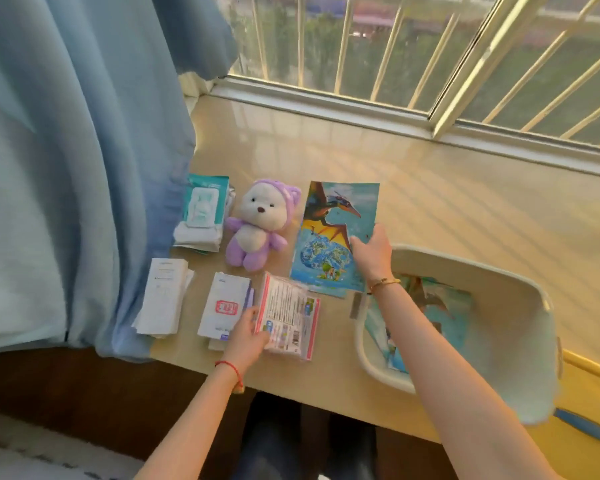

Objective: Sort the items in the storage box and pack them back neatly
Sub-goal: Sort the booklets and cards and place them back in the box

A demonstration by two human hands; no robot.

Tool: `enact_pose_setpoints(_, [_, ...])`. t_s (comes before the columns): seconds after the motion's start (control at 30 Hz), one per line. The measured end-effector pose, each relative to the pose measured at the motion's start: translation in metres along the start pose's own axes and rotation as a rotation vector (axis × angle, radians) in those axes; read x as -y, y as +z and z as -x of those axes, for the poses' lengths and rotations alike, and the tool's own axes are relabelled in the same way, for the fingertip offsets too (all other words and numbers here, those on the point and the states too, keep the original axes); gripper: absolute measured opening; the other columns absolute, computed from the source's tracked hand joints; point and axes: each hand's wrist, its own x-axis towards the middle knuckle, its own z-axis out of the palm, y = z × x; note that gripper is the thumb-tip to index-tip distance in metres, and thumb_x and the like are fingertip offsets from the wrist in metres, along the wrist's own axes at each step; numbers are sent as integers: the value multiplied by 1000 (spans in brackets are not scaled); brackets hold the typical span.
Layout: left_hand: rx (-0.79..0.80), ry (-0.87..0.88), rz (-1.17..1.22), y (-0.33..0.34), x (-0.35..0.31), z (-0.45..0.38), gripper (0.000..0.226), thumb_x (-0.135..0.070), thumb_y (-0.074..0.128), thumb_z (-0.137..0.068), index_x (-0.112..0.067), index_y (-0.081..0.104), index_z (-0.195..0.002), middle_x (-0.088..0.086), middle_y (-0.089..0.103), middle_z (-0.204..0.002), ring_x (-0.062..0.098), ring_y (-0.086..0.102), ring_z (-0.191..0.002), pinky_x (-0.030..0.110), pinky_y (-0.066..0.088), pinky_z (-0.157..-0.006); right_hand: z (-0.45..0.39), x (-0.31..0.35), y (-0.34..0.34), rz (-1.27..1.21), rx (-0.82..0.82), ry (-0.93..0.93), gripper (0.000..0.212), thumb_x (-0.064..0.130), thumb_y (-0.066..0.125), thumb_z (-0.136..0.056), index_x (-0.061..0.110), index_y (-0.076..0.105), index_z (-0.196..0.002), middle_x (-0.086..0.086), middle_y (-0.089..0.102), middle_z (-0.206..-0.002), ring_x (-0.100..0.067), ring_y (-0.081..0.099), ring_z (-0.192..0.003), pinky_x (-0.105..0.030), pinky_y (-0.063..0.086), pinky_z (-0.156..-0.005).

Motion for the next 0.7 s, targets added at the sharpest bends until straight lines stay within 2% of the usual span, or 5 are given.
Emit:
enact_pose_setpoints(0.1, [85, -63, -10, 9, 23, -21, 45, -1, 54, -90, -14, 44, -132, -1, 62, -115, 2, 63, -92, 17, 54, -67, -22, -8, 40, 71, 7, 58, 33, 6, 51, -89, 1, 47, -122, -14, 60, -111, -31, 57, -101, -28, 36, -71])
enact_pose_setpoints(0.27, [119, -100, -68, 20, 45, -40, 39, -3, 52, -92, -16, 44, -128, 2, 60, -124, 6, 59, -100, 13, 50, -69, -42, -30, 83, 173, 6, 162, 50, -1, 45, -88, 0, 31, -136, -17, 58, -115, -25, 51, -87, -33, 40, -70])
enact_pose_setpoints(0.47, [81, -78, -199, 21, 50, -44, 41, -6, 54, -92, -13, 45, -131, 2, 61, -125, 10, 59, -109, 13, 46, -79, -43, -54, 99, 224, -40, 305, 40, 0, 50, -86, 0, 34, -123, -18, 51, -119, -32, 55, -101, -36, 43, -74])
enact_pose_setpoints(0.6, [-12, 2, -300, 18, 42, -40, 41, -14, 57, -91, -17, 48, -130, -1, 63, -119, 9, 60, -105, 22, 51, -85, -42, -54, 96, 309, -74, 238, 47, 2, 51, -86, -3, 33, -129, -20, 39, -133, -33, 41, -122, -37, 38, -97])
enact_pose_setpoints(0.7, [-73, 111, -447, 13, 30, -33, 29, -21, 56, -92, -20, 54, -121, -7, 60, -112, 3, 55, -93, 13, 45, -71, -32, -43, 86, 295, -42, 81, 52, 11, 53, -91, -3, 33, -137, -18, 37, -137, -30, 36, -128, -32, 30, -107])
